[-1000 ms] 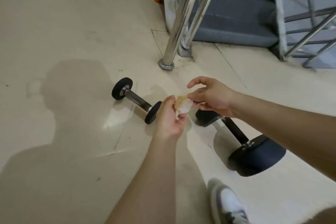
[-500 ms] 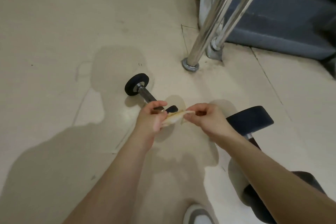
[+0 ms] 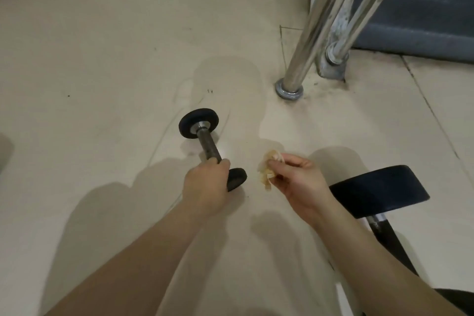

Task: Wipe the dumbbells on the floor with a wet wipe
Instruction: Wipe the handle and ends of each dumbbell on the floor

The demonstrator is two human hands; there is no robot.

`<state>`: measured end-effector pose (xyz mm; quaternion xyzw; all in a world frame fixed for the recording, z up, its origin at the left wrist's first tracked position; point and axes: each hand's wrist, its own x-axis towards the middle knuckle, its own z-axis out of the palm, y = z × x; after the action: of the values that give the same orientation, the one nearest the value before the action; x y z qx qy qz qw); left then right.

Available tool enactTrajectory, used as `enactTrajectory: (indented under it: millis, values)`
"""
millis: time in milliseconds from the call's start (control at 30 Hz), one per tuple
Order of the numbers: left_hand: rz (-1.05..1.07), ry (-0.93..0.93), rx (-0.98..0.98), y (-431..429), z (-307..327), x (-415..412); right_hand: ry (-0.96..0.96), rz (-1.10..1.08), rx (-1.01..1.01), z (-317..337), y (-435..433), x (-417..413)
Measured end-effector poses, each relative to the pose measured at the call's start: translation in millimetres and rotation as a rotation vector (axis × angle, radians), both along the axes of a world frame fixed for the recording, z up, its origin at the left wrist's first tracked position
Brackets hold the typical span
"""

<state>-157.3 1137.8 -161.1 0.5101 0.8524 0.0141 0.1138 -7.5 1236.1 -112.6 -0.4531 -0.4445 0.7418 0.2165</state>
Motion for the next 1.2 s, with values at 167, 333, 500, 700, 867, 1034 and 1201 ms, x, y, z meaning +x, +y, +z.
enactTrajectory:
  millis: [167,333,500,700,867,1034,1201]
  values:
    - [-0.099,-0.035,-0.047,-84.5,14.4,-38.3,0.081,0.114,-0.065,-9.5,-23.8,-20.2]
    - [-0.071,-0.072,-0.103,-157.3,25.1,-35.8,-0.057,0.306,0.166,-26.9,-89.4,-69.2]
    - [0.032,-0.131,-0.043,-201.0,12.0,-4.6,-0.256,0.433,0.63,-70.5,-135.2,-108.6]
    - [0.084,-0.186,0.097,-215.0,0.5,-6.4,-0.233,0.542,0.745,-98.2,-133.6,-101.9]
    - [0.119,-0.281,0.133,-220.8,0.8,-12.9,-0.146,0.931,0.542,-90.7,-154.7,-81.4]
    - [0.179,-0.3,0.163,-224.7,-0.7,-14.2,-0.203,0.698,0.8,-94.6,-122.5,-112.2]
    - [0.161,-0.295,0.154,-223.7,0.0,-8.8,-0.163,0.743,0.475,-91.4,-150.6,-96.4]
